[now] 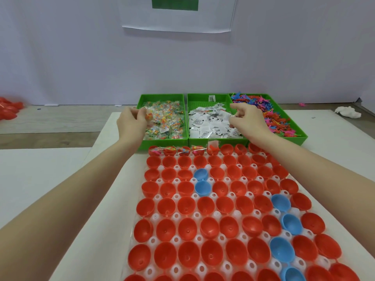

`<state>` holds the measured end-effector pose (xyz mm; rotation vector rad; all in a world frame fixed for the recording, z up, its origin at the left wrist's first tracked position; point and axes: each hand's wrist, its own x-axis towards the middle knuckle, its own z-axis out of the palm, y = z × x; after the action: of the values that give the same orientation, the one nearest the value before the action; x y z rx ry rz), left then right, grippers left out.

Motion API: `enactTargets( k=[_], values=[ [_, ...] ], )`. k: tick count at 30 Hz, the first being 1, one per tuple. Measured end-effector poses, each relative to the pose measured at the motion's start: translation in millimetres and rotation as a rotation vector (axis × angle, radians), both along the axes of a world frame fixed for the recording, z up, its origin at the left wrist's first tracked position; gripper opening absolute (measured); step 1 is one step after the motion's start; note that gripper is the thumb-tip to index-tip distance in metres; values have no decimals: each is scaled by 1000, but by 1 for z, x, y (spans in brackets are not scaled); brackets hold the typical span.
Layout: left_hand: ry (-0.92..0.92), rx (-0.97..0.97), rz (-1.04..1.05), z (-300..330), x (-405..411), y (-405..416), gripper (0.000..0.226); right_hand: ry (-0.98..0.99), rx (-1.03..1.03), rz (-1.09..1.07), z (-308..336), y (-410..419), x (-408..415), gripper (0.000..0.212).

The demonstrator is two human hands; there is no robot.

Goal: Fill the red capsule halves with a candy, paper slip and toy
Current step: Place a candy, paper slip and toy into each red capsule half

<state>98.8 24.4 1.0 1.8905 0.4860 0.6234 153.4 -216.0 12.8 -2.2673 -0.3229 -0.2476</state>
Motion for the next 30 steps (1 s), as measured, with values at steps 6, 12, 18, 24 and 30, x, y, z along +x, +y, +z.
enactTargets(
  k=[6, 12, 18, 24, 30],
  values=[
    [-90, -291, -235, 22, -8, -48, 13, 251, 523, 209, 25, 13, -30, 30],
    [-45, -606, -391, 32, -24, -93, 12, 252, 529, 269, 31, 17, -58, 22],
    [11, -676, -410, 33, -35, -106, 25, 235, 536, 186, 20, 8, -60, 29],
    [-13, -516, -433, 30, -43, -109, 9, 230, 450, 188, 18, 3, -61, 29],
    [29, -474, -332, 26, -43, -107, 5, 257, 500, 166, 16, 2, -59, 37]
  ],
)
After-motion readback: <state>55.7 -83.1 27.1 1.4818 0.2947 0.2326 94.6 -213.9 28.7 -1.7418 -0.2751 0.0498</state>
